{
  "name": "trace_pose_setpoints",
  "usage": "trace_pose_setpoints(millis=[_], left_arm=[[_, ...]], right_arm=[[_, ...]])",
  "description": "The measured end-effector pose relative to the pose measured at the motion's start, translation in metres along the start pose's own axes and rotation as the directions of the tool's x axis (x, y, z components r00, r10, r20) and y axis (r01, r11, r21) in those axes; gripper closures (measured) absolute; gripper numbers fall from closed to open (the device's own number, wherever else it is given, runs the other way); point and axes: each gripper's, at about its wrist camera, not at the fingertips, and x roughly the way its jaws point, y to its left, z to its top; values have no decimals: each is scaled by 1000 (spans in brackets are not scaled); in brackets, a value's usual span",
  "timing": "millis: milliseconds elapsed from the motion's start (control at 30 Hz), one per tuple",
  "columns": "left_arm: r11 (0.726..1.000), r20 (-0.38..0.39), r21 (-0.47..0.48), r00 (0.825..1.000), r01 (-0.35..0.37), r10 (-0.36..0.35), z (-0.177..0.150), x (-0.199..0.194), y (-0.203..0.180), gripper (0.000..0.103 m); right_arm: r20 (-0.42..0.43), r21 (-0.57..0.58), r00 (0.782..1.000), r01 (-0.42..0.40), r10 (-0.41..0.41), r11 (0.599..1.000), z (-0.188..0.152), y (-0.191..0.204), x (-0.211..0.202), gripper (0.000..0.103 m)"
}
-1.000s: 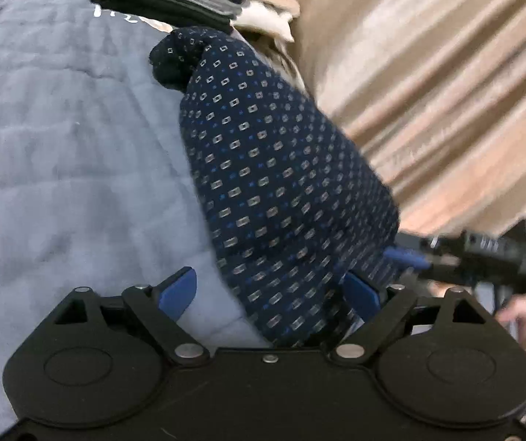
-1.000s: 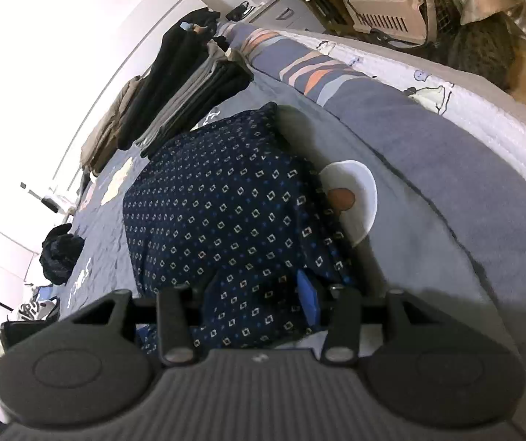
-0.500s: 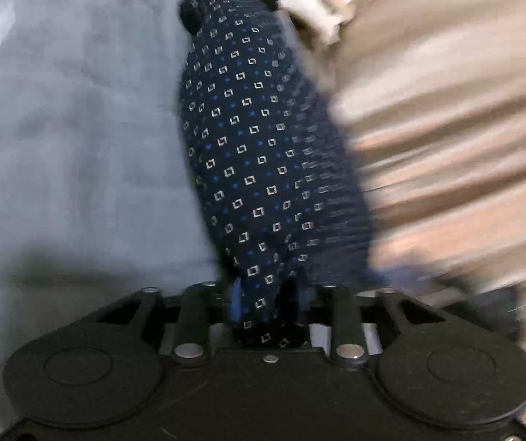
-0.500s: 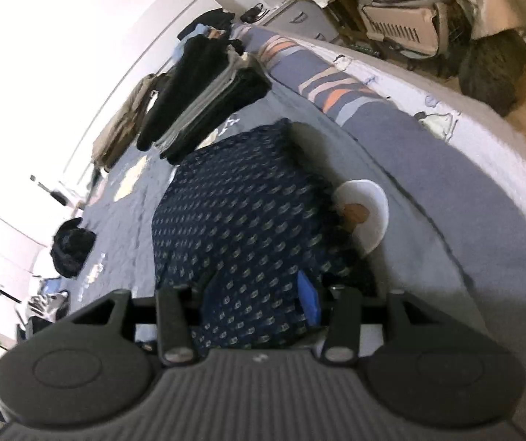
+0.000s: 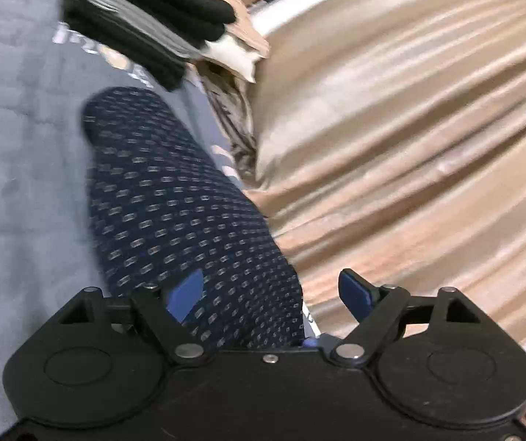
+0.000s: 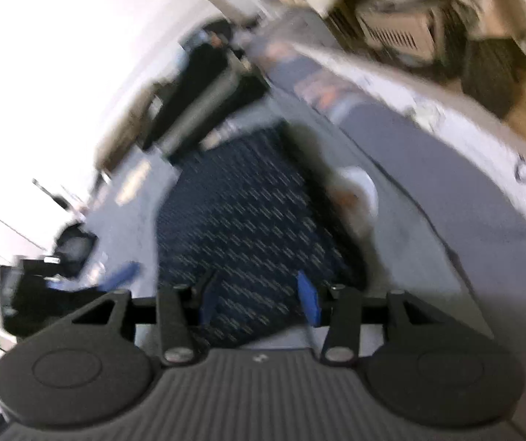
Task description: Fold clothes
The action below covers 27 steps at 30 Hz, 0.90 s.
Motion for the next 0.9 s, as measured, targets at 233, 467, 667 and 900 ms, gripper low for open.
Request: trace_pose_setpoints(millis=[233, 467, 667, 900], left_arm=[[997, -71, 40, 995, -67, 69, -8, 18, 22, 24], [939, 1, 232, 965, -254, 261, -18, -8, -9, 0], [851, -21, 401, 925, -339, 378, -27, -18, -45, 0], [732, 26, 512, 860, -449, 509, -43, -43, -88, 0]], right_arm=[[-17, -33, 988, 150, -151, 988, -5, -5, 33, 61], [12, -55, 975, 221, -221, 974, -16, -1, 19, 58], [82, -161, 926, 376, -368, 912, -41, 50, -10, 52], [138, -211, 886, 462, -442, 861, -67, 113, -34, 37]])
